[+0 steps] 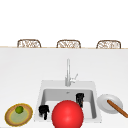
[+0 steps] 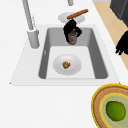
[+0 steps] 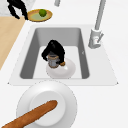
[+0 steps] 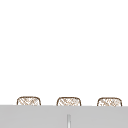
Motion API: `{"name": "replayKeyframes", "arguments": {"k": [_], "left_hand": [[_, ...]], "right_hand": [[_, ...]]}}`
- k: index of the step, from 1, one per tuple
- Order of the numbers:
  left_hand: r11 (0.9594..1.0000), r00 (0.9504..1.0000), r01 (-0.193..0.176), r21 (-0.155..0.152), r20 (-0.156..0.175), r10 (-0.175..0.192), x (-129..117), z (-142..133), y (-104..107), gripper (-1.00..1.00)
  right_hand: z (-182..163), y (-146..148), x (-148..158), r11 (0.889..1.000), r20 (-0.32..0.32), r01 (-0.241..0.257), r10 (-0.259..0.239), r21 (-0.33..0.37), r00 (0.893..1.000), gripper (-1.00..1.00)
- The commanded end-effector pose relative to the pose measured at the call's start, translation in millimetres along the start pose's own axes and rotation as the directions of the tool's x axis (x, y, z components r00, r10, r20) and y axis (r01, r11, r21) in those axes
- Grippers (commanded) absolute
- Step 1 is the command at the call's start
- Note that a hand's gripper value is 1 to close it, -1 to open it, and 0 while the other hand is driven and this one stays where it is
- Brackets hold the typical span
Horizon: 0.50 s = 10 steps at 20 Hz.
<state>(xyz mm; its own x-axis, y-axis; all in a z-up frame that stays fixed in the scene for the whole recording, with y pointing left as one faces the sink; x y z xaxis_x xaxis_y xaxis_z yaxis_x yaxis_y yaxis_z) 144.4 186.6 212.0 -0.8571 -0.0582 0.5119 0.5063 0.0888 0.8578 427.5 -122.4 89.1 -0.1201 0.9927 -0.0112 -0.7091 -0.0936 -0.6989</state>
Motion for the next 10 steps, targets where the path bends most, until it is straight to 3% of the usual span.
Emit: {"name": "replayKeyframes", "arguments": {"k": [1, 10], "left_hand": [[1.0, 1.0, 0.0, 0.0, 0.0, 0.0, 0.0, 0.0, 0.0, 0.0], [1.0, 1.0, 0.0, 0.0, 0.0, 0.0, 0.0, 0.0, 0.0, 0.0]], "right_hand": [[28.3, -1.3, -5.6, 0.998, -0.021, 0.016, -0.017, -0.058, 1.0, 1.0], [110.5, -14.0, -9.4, 0.994, 0.018, 0.037, -0.035, -0.1, 0.999, 1.0]]}}
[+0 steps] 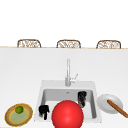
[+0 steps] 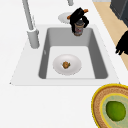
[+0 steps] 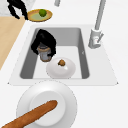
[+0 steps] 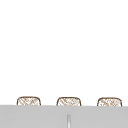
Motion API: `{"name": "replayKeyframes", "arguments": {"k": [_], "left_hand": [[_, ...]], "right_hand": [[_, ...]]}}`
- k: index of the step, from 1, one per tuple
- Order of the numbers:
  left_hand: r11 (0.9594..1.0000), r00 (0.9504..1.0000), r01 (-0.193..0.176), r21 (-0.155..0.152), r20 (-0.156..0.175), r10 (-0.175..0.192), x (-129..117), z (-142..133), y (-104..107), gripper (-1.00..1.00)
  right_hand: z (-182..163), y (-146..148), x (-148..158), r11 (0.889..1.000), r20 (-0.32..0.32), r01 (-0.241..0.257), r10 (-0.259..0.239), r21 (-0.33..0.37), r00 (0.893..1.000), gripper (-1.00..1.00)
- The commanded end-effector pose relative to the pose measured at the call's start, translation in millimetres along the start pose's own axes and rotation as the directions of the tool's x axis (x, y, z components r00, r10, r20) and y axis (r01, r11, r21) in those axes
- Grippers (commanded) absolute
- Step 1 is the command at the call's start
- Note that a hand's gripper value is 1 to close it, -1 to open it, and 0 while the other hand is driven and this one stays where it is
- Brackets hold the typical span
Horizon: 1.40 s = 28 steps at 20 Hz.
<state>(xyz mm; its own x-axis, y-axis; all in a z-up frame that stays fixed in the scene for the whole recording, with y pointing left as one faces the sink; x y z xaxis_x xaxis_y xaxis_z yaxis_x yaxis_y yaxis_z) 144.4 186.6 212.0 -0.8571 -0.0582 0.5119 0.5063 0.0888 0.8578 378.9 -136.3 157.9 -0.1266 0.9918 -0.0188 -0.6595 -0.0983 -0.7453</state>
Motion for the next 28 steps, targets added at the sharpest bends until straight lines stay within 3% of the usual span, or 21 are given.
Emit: {"name": "replayKeyframes", "arguments": {"k": [1, 16, 24, 28], "left_hand": [[1.0, 1.0, 0.0, 0.0, 0.0, 0.0, 0.0, 0.0, 0.0, 0.0], [1.0, 1.0, 0.0, 0.0, 0.0, 0.0, 0.0, 0.0, 0.0, 0.0], [1.0, 1.0, 0.0, 0.0, 0.0, 0.0, 0.0, 0.0, 0.0, 0.0], [1.0, 1.0, 0.0, 0.0, 0.0, 0.0, 0.0, 0.0, 0.0, 0.0]], "right_hand": [[35.1, -4.7, -0.9, 0.998, 0.02, 0.048, -0.048, -0.037, 0.999, 1.0], [193.1, 2.2, -26.9, 0.995, 0.08, 0.085, -0.081, -0.043, 0.993, 1.0], [257.2, 3.9, -56.5, 0.991, 0.085, 0.129, -0.126, -0.023, 0.988, 1.0], [258.0, 13.7, -83.3, 0.993, 0.082, 0.115, -0.115, 0.008, 0.99, 1.0]]}}
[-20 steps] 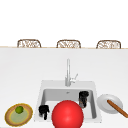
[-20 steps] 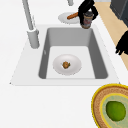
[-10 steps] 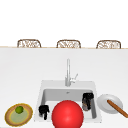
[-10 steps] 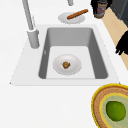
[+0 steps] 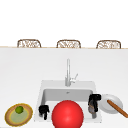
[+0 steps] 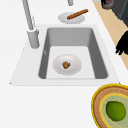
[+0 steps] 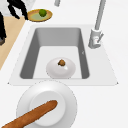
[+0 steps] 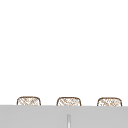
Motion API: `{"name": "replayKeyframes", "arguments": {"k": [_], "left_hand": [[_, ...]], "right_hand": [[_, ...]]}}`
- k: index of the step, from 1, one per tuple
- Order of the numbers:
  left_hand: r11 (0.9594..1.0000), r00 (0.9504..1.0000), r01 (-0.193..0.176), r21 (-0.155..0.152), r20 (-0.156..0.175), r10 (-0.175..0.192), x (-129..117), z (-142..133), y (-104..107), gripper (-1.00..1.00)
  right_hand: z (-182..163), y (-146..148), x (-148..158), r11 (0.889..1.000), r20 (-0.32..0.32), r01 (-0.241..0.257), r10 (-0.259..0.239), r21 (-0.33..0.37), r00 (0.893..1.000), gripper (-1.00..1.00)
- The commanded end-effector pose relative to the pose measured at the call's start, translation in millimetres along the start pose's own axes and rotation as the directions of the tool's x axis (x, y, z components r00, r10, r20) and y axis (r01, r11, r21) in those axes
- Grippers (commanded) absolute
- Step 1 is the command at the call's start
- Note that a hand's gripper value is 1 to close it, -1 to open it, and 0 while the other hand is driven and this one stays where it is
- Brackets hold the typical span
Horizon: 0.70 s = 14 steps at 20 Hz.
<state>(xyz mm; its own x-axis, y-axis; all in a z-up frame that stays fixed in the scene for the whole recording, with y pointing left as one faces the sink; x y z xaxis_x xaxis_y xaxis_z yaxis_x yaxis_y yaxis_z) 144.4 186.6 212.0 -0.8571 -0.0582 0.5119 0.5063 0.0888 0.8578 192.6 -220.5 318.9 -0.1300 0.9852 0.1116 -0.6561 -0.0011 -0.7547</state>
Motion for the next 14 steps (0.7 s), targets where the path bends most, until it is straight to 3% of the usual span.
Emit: {"name": "replayKeyframes", "arguments": {"k": [1, 14], "left_hand": [[1.0, 1.0, 0.0, 0.0, 0.0, 0.0, 0.0, 0.0, 0.0, 0.0], [1.0, 1.0, 0.0, 0.0, 0.0, 0.0, 0.0, 0.0, 0.0, 0.0]], "right_hand": [[9.8, 0.8, -26.0, 0.999, -0.001, 0.021, -0.021, 0.03, 1.0, 1.0], [22.0, 36.1, -125.9, 0.999, 0.034, 0.037, -0.037, 0.006, 0.999, 1.0]]}}
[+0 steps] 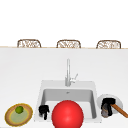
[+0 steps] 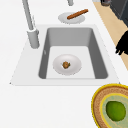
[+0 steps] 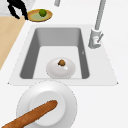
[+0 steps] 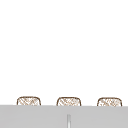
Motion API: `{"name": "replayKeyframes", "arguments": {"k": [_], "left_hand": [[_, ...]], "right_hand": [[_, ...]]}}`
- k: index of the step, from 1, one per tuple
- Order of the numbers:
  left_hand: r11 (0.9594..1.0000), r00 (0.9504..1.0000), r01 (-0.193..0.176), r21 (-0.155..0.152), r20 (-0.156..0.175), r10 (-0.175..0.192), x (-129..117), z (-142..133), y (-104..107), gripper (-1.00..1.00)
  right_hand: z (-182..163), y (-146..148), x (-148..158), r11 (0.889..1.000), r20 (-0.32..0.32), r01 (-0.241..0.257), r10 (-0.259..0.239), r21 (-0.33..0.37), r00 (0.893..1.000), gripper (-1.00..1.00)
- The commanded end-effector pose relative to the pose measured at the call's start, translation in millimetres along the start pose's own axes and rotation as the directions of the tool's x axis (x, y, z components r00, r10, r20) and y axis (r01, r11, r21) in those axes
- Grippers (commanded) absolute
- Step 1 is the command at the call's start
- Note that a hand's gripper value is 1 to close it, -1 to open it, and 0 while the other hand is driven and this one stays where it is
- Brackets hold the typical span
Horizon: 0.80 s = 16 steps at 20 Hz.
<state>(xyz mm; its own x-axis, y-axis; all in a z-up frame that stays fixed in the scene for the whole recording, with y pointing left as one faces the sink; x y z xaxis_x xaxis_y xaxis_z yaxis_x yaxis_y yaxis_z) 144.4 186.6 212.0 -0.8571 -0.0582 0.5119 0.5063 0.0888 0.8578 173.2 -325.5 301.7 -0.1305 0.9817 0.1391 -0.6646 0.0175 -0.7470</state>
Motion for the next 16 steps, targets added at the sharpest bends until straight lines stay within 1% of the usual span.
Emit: {"name": "replayKeyframes", "arguments": {"k": [1, 4, 6, 11, 13, 14, 15, 16], "left_hand": [[1.0, 1.0, 0.0, 0.0, 0.0, 0.0, 0.0, 0.0, 0.0, 0.0], [1.0, 1.0, 0.0, 0.0, 0.0, 0.0, 0.0, 0.0, 0.0, 0.0], [1.0, 1.0, 0.0, 0.0, 0.0, 0.0, 0.0, 0.0, 0.0, 0.0], [1.0, 1.0, 0.0, 0.0, 0.0, 0.0, 0.0, 0.0, 0.0, 0.0], [1.0, 1.0, 0.0, 0.0, 0.0, 0.0, 0.0, 0.0, 0.0, 0.0], [1.0, 1.0, 0.0, 0.0, 0.0, 0.0, 0.0, 0.0, 0.0, 0.0], [1.0, 1.0, 0.0, 0.0, 0.0, 0.0, 0.0, 0.0, 0.0, 0.0], [1.0, 1.0, 0.0, 0.0, 0.0, 0.0, 0.0, 0.0, 0.0, 0.0]], "right_hand": [[1.0, 13.5, -31.6, 1.0, 0.017, 0.019, -0.019, -0.003, 1.0, 1.0], [-4.2, 24.8, -57.6, 1.0, 0.024, 0.027, -0.026, -0.005, 0.999, 1.0], [-6.4, 32.9, -74.8, 0.999, 0.025, 0.022, -0.021, -0.031, 0.999, 1.0], [-16.1, 54.3, -118.7, 0.999, 0.039, 0.037, -0.036, -0.029, 0.999, 1.0], [-15.1, 56.2, -135.3, 0.999, 0.038, 0.037, -0.036, -0.024, 0.999, 1.0], [-18.7, 55.0, -144.1, 0.999, 0.035, 0.03, -0.028, -0.04, 0.999, 1.0], [-16.3, 59.0, -145.8, 0.998, 0.019, 0.006, -0.004, -0.066, 1.0, 1.0], [-26.4, 64.2, -155.5, 0.998, 0.025, 0.016, -0.015, -0.053, 1.0, 1.0]]}}
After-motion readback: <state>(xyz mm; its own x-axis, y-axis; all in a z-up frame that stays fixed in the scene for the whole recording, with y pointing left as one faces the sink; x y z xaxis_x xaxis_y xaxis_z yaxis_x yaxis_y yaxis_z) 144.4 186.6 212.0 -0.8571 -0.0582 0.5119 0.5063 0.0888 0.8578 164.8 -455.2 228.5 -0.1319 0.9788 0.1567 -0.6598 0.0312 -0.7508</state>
